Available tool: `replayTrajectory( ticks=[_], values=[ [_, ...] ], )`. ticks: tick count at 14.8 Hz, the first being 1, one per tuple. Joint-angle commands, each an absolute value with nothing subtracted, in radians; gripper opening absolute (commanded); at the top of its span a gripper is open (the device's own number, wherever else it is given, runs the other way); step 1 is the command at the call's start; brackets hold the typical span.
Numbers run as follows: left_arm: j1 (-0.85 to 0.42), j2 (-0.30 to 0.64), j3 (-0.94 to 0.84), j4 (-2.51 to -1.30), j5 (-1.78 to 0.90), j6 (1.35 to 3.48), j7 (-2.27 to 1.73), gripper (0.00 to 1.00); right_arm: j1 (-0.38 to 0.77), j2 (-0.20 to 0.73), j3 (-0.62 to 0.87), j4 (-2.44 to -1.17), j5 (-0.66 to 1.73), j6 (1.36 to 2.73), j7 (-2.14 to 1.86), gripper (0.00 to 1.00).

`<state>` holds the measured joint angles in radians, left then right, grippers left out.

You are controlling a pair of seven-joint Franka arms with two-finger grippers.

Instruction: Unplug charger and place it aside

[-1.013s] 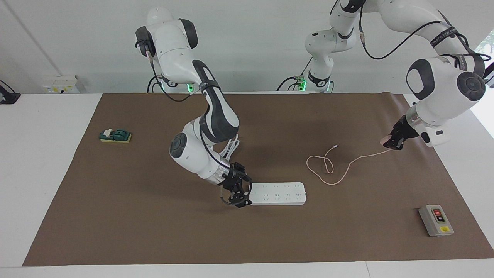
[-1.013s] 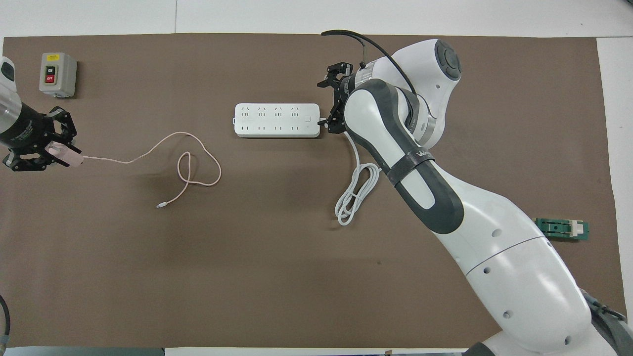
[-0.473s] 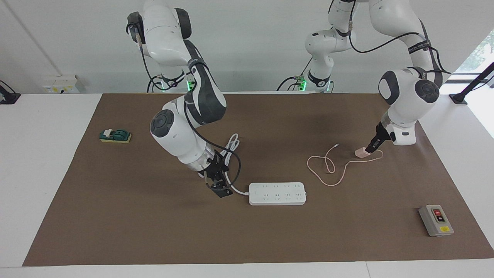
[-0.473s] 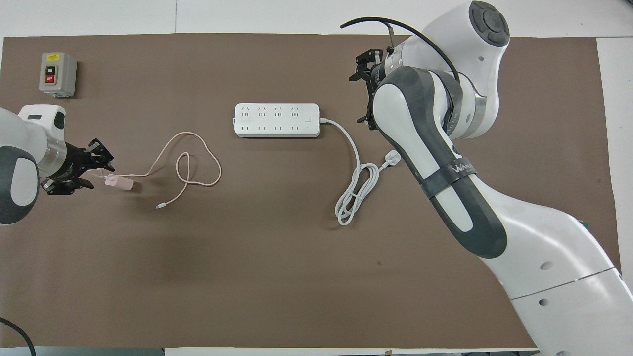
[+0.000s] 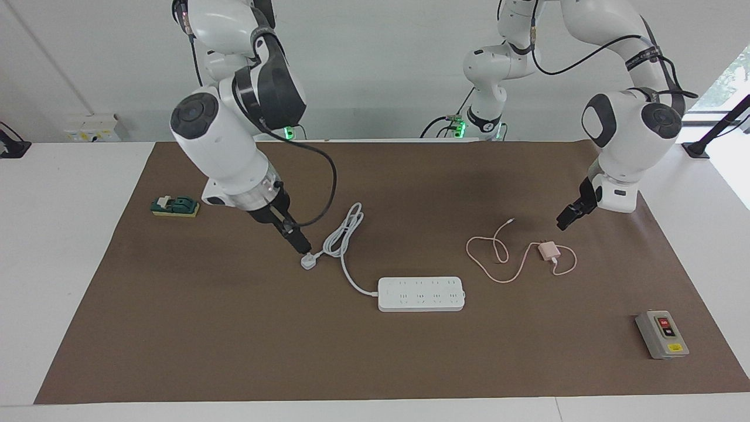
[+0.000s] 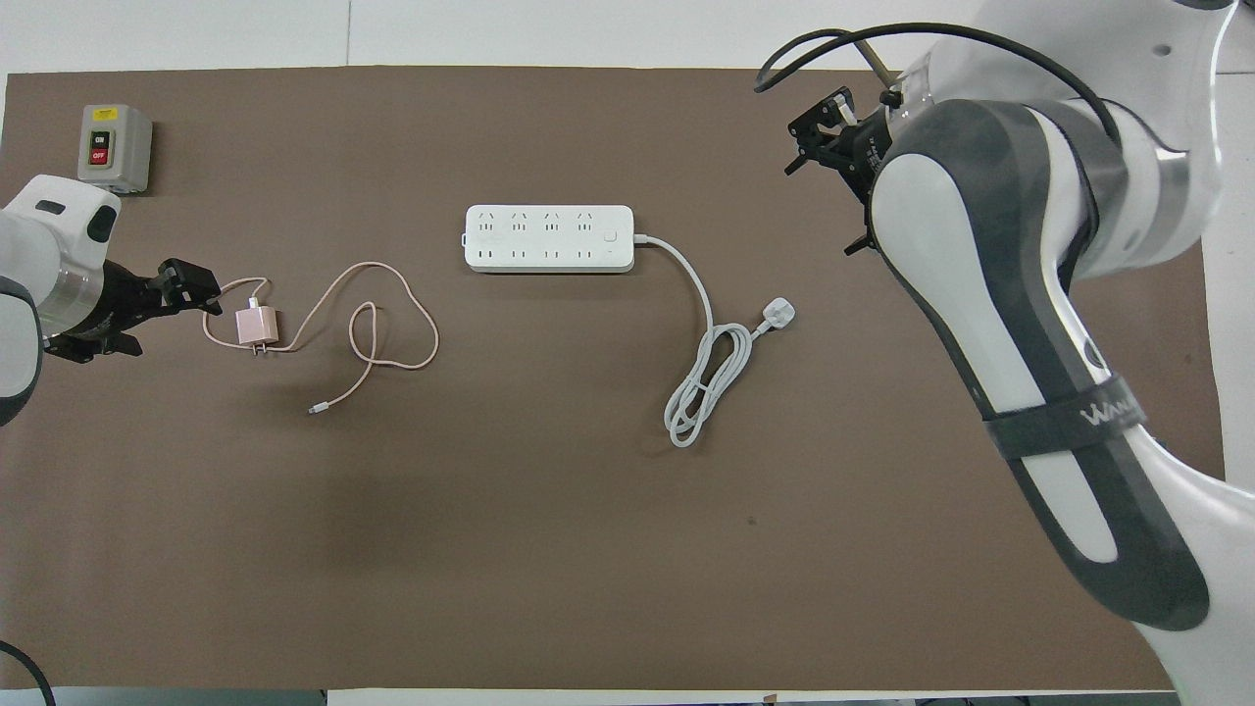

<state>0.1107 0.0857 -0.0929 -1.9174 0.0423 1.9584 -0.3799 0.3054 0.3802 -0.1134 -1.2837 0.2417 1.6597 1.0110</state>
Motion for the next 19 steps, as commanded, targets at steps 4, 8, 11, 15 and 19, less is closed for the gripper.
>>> replayTrajectory(
  ticks=[4, 8, 11, 15, 19],
  values=[
    [0.040, 0.005, -0.094, -1.781, 0.031, 1.678, -0.318, 1.00, 0.241, 0.207, -0.104, -1.370, 0.143, 1.520, 0.582, 1.00],
    [0.051, 0.029, -0.104, -1.753, 0.025, 1.644, -0.286, 1.00, 0.193, 0.101, -0.104, -1.479, 0.072, 1.525, 0.341, 1.00],
    [0.020, 0.044, -0.095, -1.688, 0.025, 1.611, -0.267, 1.00, 0.164, 0.034, -0.104, -1.557, 0.029, 1.526, 0.217, 1.00],
    [0.020, 0.069, -0.094, -1.644, 0.012, 1.605, -0.265, 1.00, 0.160, -0.067, -0.104, -1.702, -0.024, 1.586, 0.172, 1.00],
    [0.031, 0.071, -0.106, -1.586, 0.014, 1.569, -0.249, 1.00, 0.144, -0.091, -0.104, -1.729, -0.029, 1.597, 0.170, 1.00]
  ],
)
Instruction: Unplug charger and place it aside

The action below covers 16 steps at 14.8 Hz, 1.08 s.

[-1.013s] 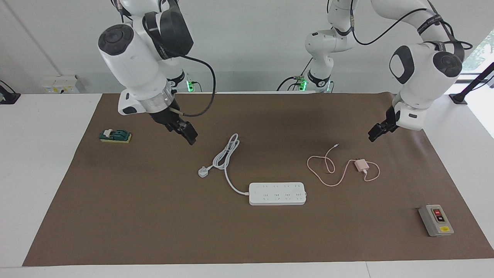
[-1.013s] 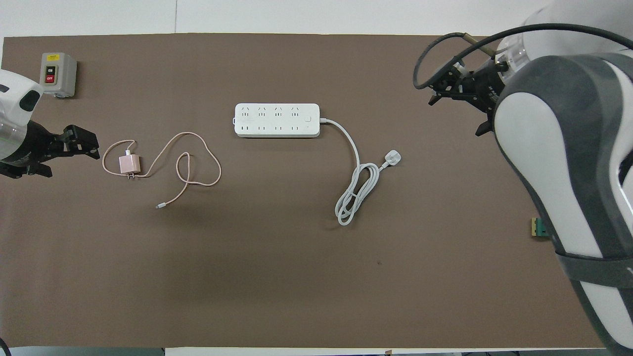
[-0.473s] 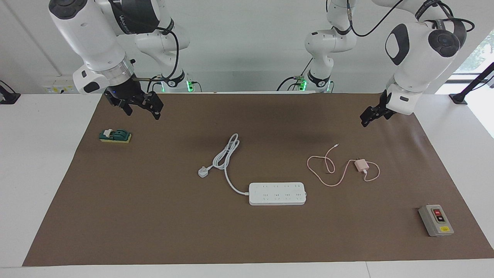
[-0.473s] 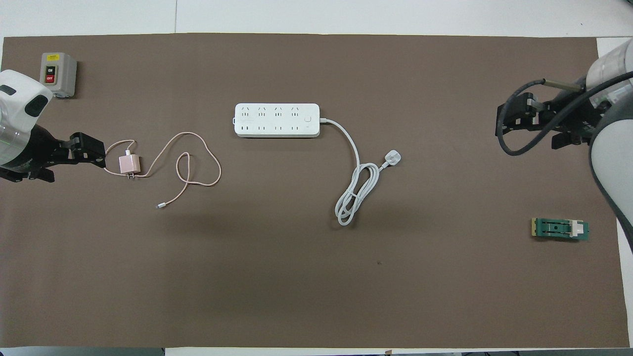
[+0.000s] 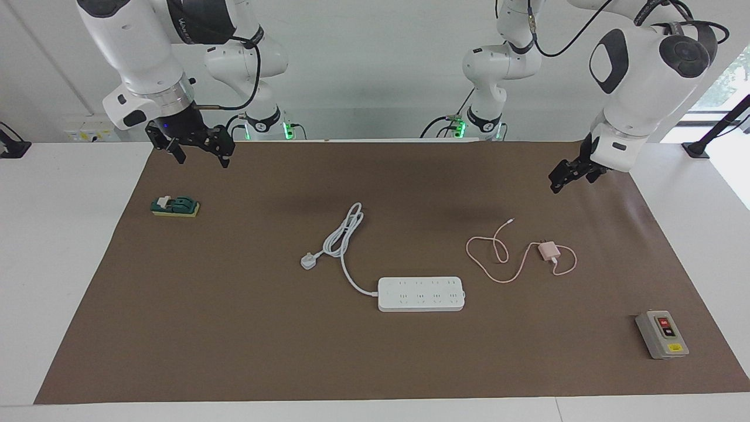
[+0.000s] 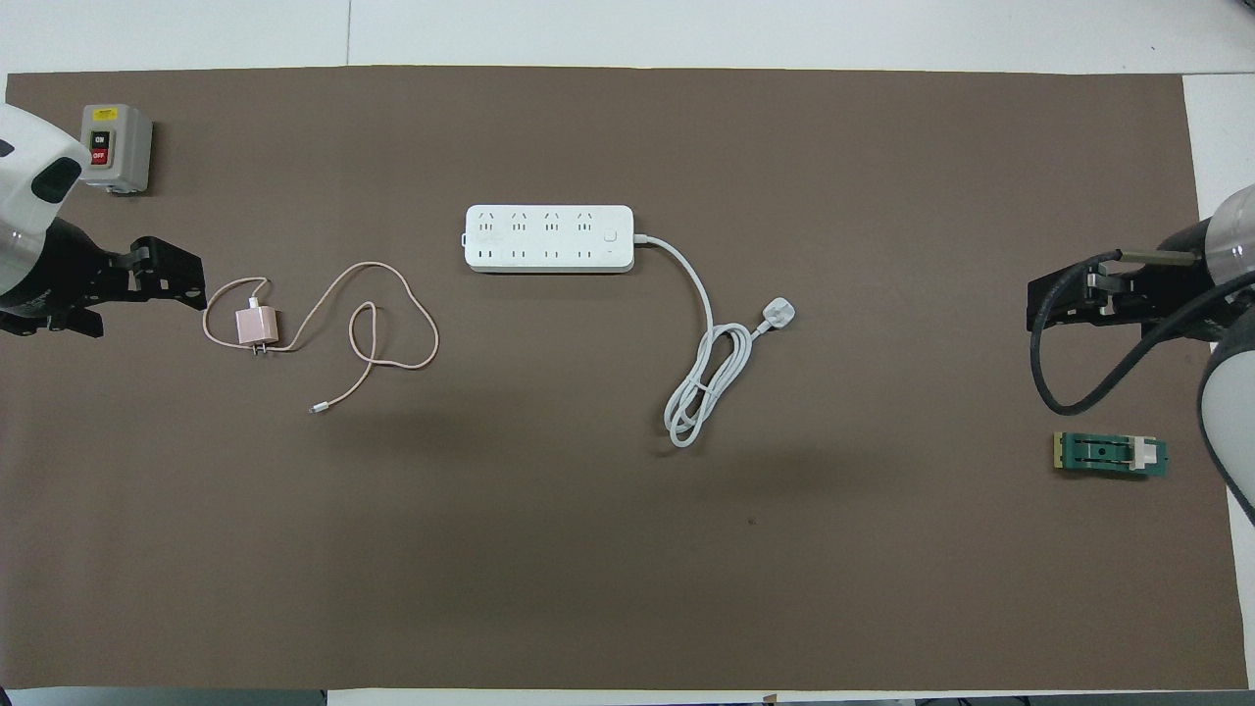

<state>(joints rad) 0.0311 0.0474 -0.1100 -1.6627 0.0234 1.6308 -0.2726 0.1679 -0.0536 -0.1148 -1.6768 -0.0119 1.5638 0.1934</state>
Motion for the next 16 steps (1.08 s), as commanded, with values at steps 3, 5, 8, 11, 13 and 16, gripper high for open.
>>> replayTrajectory(
  ticks=[3, 5, 8, 11, 13, 16],
  values=[
    [0.031, 0.069, -0.095, -1.580, 0.012, 1.566, -0.163, 1.00, 0.098, -0.091, -0.104, -1.730, -0.043, 1.609, 0.105, 1.00],
    [0.031, 0.071, -0.092, -1.582, 0.012, 1.568, -0.147, 1.00, 0.084, -0.091, -0.104, -1.730, -0.044, 1.609, 0.100, 1.00],
    [0.023, 0.072, -0.071, -1.589, 0.009, 1.583, -0.083, 1.00, 0.087, -0.091, -0.103, -1.730, -0.043, 1.608, 0.109, 1.00],
    [0.021, 0.072, -0.064, -1.588, 0.003, 1.606, -0.077, 1.00, 0.087, -0.089, -0.103, -1.729, -0.043, 1.606, 0.114, 1.00],
    [0.025, 0.072, -0.063, -1.589, 0.003, 1.614, -0.077, 1.00, 0.089, -0.089, -0.103, -1.729, -0.043, 1.606, 0.109, 1.00],
    [0.034, 0.071, -0.061, -1.591, 0.003, 1.632, -0.077, 1.00, 0.089, -0.089, -0.103, -1.729, -0.043, 1.606, 0.112, 1.00]
  ],
)
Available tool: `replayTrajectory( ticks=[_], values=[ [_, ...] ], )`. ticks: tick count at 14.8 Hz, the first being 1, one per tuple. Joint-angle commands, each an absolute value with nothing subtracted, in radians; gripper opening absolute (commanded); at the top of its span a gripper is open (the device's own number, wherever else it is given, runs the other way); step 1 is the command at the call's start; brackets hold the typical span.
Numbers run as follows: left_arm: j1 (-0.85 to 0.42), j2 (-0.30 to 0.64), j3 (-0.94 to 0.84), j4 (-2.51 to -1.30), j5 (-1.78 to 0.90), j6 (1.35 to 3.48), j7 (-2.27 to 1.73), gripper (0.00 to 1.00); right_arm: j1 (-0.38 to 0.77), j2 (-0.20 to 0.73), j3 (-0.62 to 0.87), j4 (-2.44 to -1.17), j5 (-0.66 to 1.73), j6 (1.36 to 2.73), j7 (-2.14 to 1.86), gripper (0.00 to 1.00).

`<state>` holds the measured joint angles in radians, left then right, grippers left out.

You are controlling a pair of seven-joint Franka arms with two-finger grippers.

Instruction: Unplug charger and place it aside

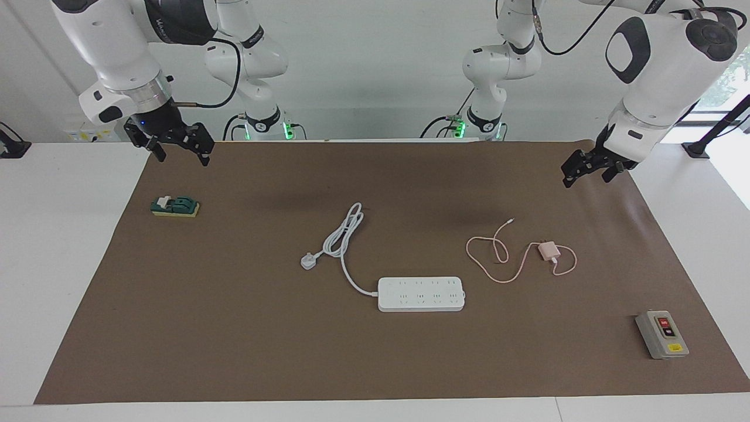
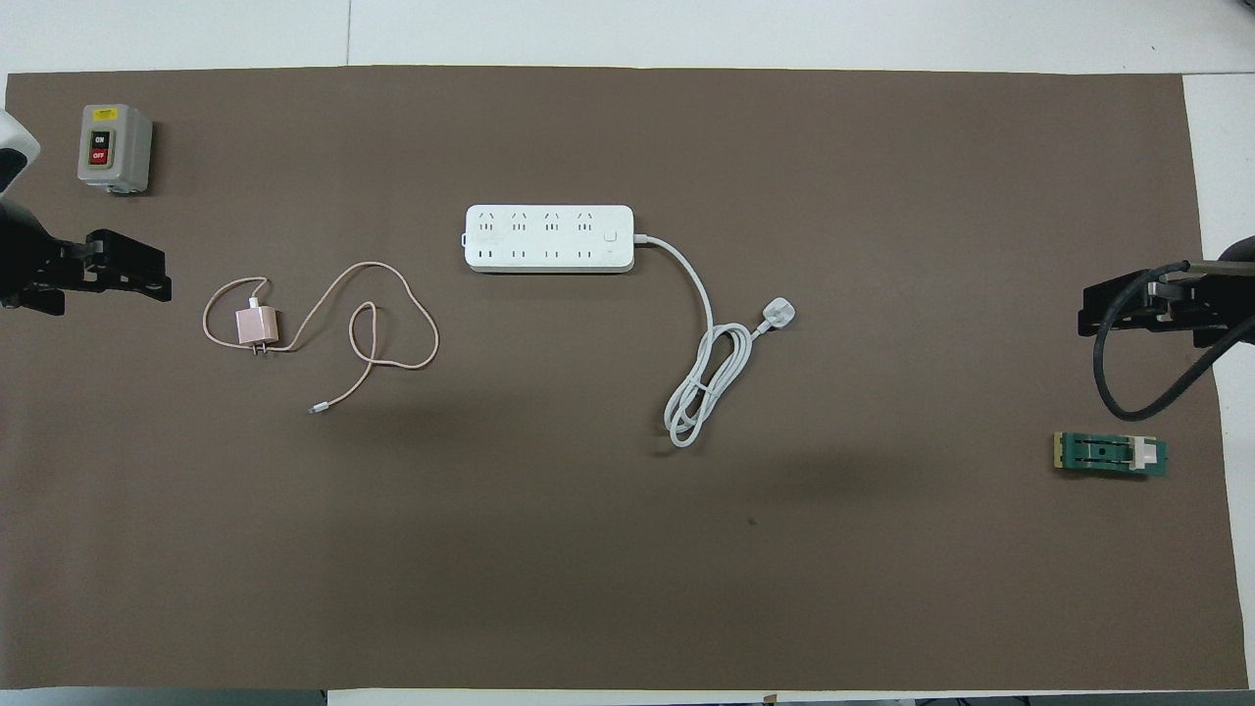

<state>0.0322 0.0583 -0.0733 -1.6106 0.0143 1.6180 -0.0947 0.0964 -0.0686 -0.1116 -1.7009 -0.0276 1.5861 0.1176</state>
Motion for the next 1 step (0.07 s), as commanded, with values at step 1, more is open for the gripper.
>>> replayTrajectory(
  ticks=[1],
  values=[
    [0.035, 0.068, -0.057, -1.594, 0.003, 1.641, -0.077, 1.00, 0.086, -0.089, -0.103, -1.729, -0.043, 1.605, 0.109, 1.00]
  ],
)
